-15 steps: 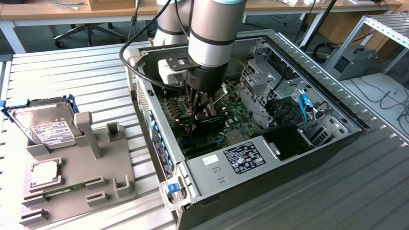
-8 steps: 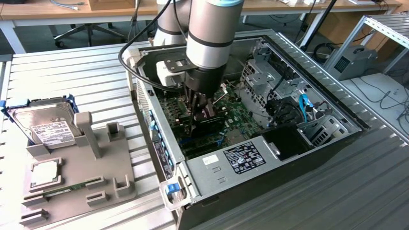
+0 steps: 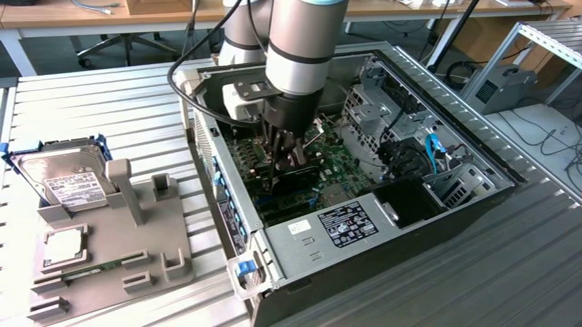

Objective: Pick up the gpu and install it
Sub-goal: 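Press down on the gpu until it lock into place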

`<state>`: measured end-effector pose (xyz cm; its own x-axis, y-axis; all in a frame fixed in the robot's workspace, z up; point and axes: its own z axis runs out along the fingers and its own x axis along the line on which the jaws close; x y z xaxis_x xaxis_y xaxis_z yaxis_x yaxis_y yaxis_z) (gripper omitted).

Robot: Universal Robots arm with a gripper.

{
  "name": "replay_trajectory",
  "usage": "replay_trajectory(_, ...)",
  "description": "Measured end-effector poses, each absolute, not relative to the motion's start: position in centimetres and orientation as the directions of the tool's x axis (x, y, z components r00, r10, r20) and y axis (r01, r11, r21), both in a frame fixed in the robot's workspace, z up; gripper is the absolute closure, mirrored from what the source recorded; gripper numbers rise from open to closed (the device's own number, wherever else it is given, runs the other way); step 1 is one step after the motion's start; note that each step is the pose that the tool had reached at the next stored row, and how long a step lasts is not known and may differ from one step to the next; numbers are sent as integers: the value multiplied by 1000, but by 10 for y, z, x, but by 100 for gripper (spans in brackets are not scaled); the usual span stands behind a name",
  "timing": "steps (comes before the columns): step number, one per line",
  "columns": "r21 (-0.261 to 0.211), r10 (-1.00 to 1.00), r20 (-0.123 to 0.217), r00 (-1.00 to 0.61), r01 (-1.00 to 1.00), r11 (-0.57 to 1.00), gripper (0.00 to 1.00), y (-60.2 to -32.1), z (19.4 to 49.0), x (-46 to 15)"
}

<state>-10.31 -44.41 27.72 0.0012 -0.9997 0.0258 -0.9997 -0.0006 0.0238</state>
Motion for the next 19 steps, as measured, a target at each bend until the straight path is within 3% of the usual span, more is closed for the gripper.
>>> replay_trajectory(19, 49, -1000, 26, 2, -999, -1, 89, -444, 287, -52)
